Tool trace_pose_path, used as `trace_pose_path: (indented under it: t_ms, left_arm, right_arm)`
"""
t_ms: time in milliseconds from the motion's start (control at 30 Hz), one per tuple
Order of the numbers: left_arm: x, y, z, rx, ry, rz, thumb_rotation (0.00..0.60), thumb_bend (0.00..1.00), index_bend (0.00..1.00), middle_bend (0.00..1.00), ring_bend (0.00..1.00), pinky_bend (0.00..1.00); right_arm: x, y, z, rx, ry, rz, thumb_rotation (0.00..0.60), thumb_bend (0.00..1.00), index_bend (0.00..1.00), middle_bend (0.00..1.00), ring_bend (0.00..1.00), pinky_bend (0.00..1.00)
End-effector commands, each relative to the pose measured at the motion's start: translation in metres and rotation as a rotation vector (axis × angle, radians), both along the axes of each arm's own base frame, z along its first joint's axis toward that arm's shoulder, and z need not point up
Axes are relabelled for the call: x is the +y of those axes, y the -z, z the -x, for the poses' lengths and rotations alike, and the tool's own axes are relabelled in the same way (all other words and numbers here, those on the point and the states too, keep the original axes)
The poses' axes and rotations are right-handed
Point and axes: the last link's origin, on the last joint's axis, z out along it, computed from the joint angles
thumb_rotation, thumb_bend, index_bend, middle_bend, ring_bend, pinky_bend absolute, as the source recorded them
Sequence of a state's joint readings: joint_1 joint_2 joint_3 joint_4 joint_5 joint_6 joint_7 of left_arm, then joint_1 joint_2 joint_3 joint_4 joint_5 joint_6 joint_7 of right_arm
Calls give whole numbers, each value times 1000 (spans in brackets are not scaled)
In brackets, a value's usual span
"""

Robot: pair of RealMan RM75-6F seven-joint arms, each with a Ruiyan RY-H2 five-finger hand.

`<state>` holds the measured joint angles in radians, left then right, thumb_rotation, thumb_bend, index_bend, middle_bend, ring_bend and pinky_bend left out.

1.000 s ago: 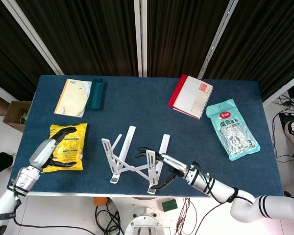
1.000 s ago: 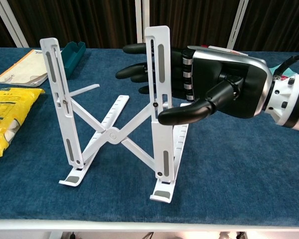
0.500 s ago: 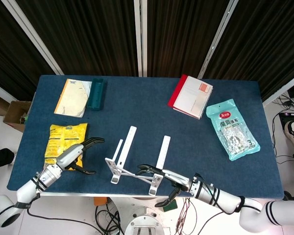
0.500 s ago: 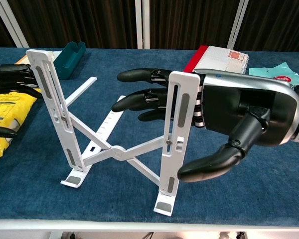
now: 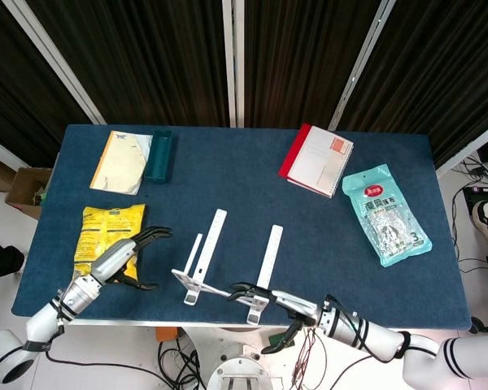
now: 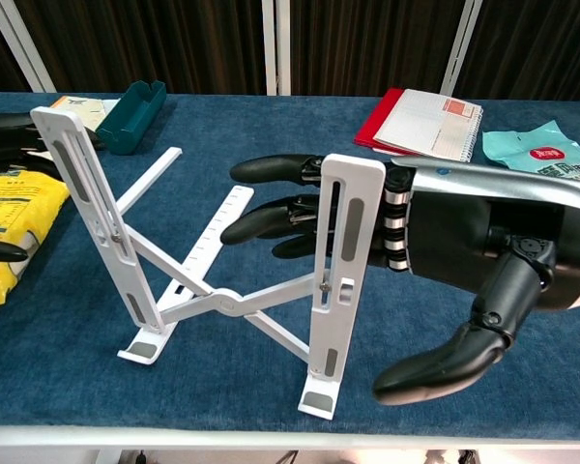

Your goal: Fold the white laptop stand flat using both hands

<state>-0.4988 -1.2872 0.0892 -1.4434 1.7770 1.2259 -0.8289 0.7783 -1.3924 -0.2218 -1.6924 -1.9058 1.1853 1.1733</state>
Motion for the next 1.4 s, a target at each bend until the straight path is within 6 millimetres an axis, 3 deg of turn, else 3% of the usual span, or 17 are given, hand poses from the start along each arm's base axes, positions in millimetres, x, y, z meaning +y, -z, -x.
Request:
trace_pose_path:
  t_ms: [33, 233, 533, 1400]
  left_arm:
    - [0, 3, -7, -56, 26, -38, 600, 0, 177, 105, 59, 181]
    - [0, 1, -23, -171, 89, -91, 600, 0, 177, 105, 59, 218]
    - [9, 15, -36, -231, 124, 37, 600, 0, 177, 119, 76, 335]
    - [15, 29, -63, -345, 195, 37, 600, 0, 177, 122, 78, 309]
  right_arm:
    - [0, -1, 2, 4, 4, 4, 600, 0, 16, 158, 14, 20]
    - [-1, -3, 4, 10, 12, 7, 600, 0, 15, 160, 14, 20]
    - [-2, -1, 5, 18, 20, 4, 600, 0, 15, 160, 14, 20]
    - [0, 1, 10, 41, 24, 7, 600, 0, 14, 162, 14, 20]
